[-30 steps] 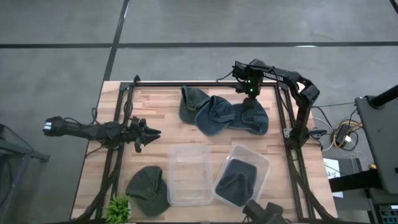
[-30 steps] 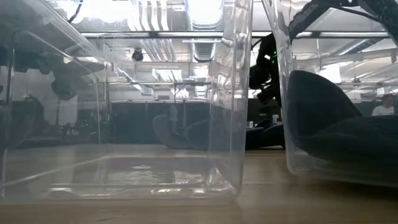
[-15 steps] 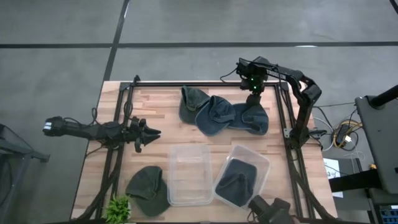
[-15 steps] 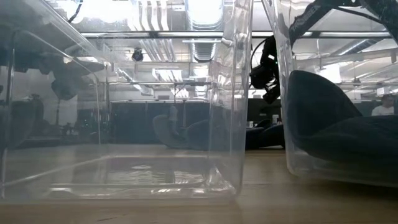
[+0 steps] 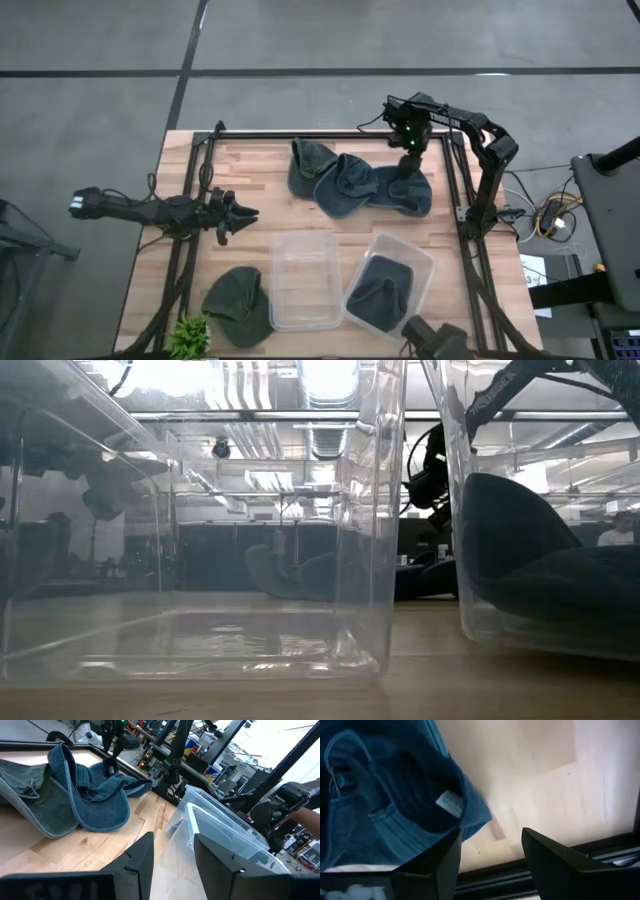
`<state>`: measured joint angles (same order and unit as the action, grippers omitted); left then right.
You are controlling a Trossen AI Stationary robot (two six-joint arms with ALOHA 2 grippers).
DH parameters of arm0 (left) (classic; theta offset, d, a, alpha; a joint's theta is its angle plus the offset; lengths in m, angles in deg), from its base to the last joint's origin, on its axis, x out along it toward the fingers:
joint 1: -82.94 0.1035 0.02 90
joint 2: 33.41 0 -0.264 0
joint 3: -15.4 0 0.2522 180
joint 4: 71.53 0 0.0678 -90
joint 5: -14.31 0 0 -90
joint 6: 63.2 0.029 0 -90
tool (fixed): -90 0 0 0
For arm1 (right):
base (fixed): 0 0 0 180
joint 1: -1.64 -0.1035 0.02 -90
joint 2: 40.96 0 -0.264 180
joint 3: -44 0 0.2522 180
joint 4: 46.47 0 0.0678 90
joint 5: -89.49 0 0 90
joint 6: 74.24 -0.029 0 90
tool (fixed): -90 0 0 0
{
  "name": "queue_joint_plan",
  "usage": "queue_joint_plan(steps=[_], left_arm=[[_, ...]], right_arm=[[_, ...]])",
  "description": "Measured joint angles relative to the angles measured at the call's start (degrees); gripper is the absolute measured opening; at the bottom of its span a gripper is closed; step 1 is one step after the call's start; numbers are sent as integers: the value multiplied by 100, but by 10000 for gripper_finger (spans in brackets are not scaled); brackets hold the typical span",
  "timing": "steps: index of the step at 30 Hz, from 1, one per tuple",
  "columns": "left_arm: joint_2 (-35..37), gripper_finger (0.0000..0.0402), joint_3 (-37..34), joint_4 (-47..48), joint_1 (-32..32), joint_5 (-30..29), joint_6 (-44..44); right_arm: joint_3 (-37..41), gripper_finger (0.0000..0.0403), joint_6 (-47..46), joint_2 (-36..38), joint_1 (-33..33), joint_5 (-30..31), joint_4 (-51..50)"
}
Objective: Pick & Place hat
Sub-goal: Put the right blue cap into the right transparent container
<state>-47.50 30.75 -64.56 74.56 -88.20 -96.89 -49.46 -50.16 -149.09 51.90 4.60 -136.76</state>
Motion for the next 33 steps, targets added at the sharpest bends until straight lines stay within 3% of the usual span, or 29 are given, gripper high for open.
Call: queue_joint_plan(steps=[6,13,19,33], left_arm=[[0,133,0,0,-1,0,2],[0,133,0,-1,-1,0,50],[2,133,0,0,-2,0,46],[2,133,0,2,-2,-28,172]], right_arm=[[-24,203,37,113,-129,-5,-212],[85,203,982,157,-377,142,231],[232,203,1405,153,-465,719,570],[565,203,1686,153,-489,554,942]])
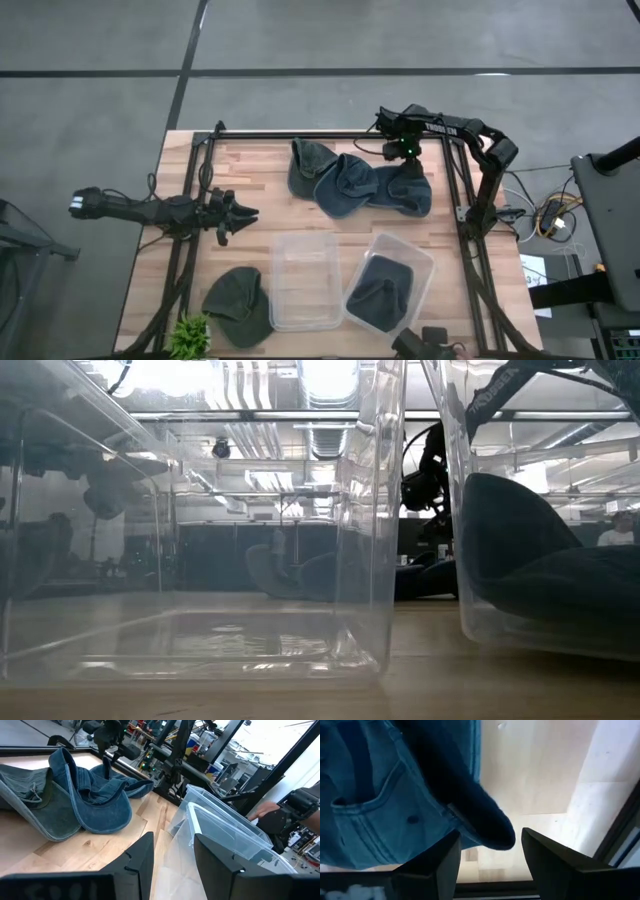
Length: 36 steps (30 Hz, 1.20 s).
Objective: Pick & Place hat
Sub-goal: Put the right blue cap into the right transparent container
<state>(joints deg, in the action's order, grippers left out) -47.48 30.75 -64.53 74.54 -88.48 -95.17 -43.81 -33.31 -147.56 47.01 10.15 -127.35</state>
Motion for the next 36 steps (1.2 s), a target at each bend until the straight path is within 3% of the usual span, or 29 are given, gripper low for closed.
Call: queue_joint_plan(steps=[5,10,12,17,31,36], left_arm=[[0,133,0,0,1,-15,0],[0,133,0,0,1,-15,14],[-1,133,0,-1,0,-15,32],[-1,133,0,-2,2,-15,33],[-1,133,0,-31,1,-37,-16],[-1,133,0,-69,2,-158,20]], right_arm=[[-51,170,-72,0,-2,-2,27],[-50,40,-180,-2,-2,-22,-13],[-51,21,-271,-2,-2,23,-20],[-199,12,-646,32,-15,682,-334],[-979,9,-1533,1195,-433,783,-1499],[-1254,9,-2039,1650,-657,1228,-1633]])
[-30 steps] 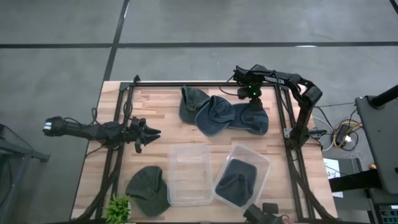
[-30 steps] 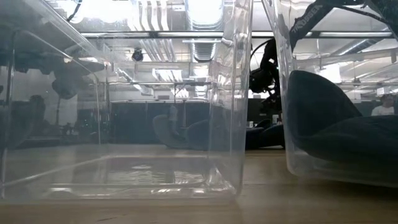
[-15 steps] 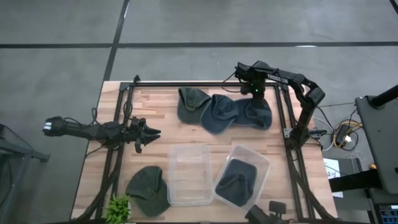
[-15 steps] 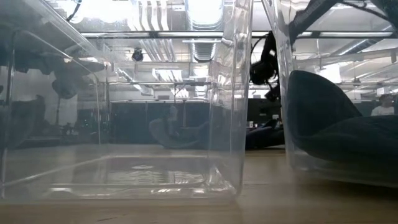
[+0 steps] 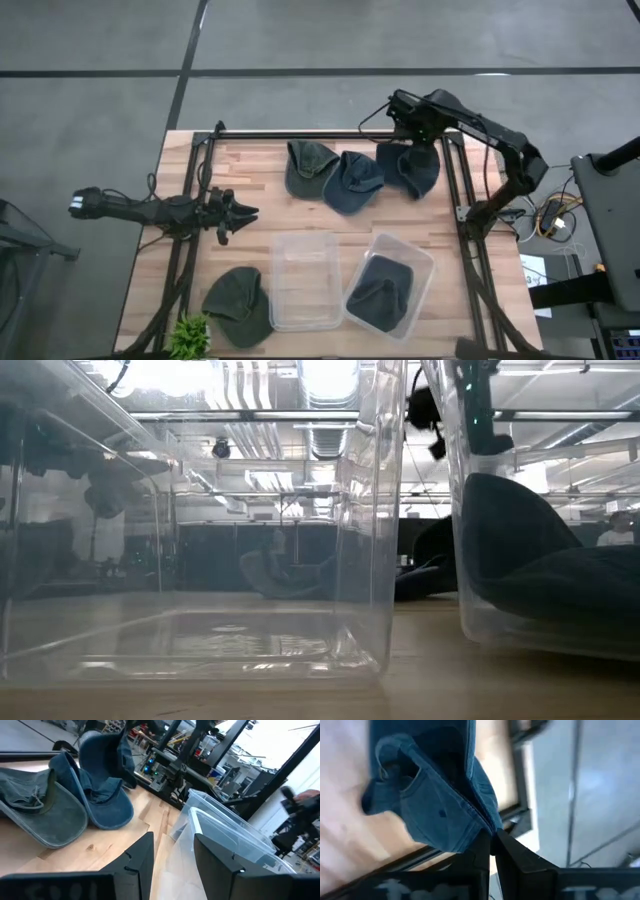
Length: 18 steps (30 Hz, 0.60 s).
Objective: Pick & Place hat
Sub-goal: Put the right blue cap into the right transparent container
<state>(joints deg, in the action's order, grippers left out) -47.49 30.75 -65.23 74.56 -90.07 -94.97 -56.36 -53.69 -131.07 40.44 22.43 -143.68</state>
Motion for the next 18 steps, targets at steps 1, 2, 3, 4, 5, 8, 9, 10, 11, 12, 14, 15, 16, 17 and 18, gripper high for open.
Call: queue_joint_plan(steps=[1,2,3,4,5,8,9,10,11,12,14,15,16,17,18], left_arm=[[0,133,0,-3,0,-85,3],[-1,133,0,-10,0,-186,7],[-1,133,0,-40,0,-303,9],[-1,133,0,-99,0,-402,5],[1,133,0,-179,0,-481,-14],[-1,133,0,-475,0,-541,-101],[-1,133,0,-631,0,-547,-71],[-1,133,0,-788,0,-580,7],[0,133,0,-945,0,-622,105],[1,133,0,-1071,0,-691,217],[-1,133,0,-1306,0,-888,423],[-1,133,0,-1413,0,-988,498],[-1,133,0,-1523,0,-1071,553],[-1,133,0,-1618,0,-1146,594],[-1,133,0,-1717,0,-1200,625]], right_arm=[[-68,9,-109,85,-42,139,-18],[-129,9,-198,171,-86,256,-21],[-193,9,-276,266,-133,335,-19],[-259,9,-341,346,-181,402,-22],[-333,9,-405,422,-229,442,-25],[-557,9,-591,622,-385,450,-13],[-633,9,-646,684,-440,450,6],[-715,9,-688,739,-502,448,12],[-802,9,-706,775,-569,448,12],[-883,9,-712,806,-633,440,28],[-1061,9,-745,830,-767,426,42],[-1160,9,-785,831,-841,424,51],[-1262,9,-824,828,-913,423,53],[-1355,9,-842,827,-984,422,53],[-1437,9,-854,827,-1061,420,68]])
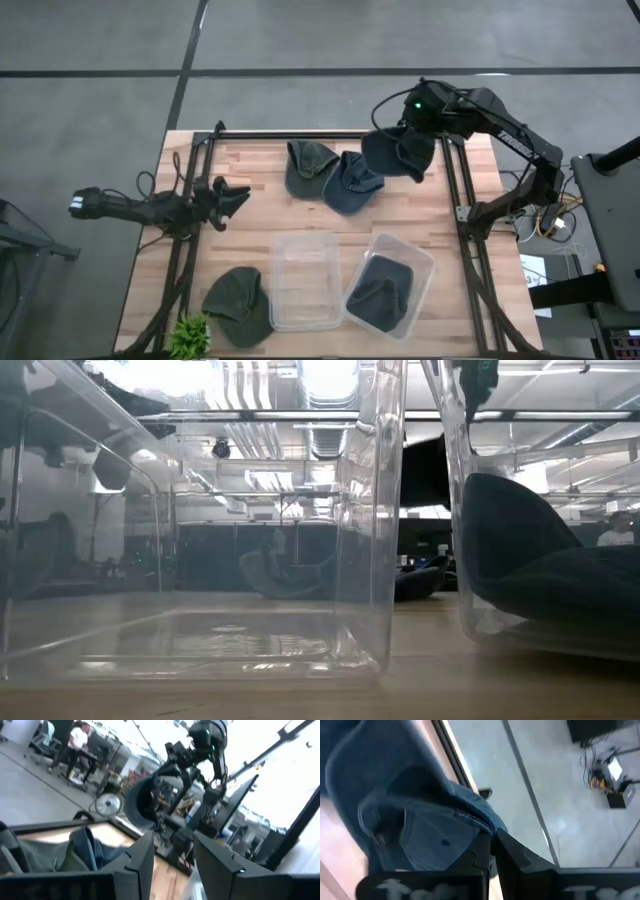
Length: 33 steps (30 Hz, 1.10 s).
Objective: Pick & Place hat
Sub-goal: Put the right blue cap into the right transparent container
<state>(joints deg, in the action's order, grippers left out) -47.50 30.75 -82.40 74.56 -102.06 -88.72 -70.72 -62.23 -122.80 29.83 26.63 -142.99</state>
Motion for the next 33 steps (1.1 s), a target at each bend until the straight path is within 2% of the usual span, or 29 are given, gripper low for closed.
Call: queue_joint_plan(steps=[7,13,22,27,33], left_arm=[[-77,133,27,-578,2,-310,105],[-609,133,429,-578,9,-532,117],[-2204,133,1631,-583,31,-530,513],[-3203,133,2386,-589,49,-532,1201],[-4216,133,3155,-646,52,-593,1534]], right_arm=[[-348,8,-21,-2,-598,-130,449],[-473,8,-147,-7,-1080,-325,1102],[-515,8,-356,-87,-1595,-337,1934],[-733,8,-484,-379,-1677,-319,2046],[-1128,8,-488,-873,-1759,-319,2056]])
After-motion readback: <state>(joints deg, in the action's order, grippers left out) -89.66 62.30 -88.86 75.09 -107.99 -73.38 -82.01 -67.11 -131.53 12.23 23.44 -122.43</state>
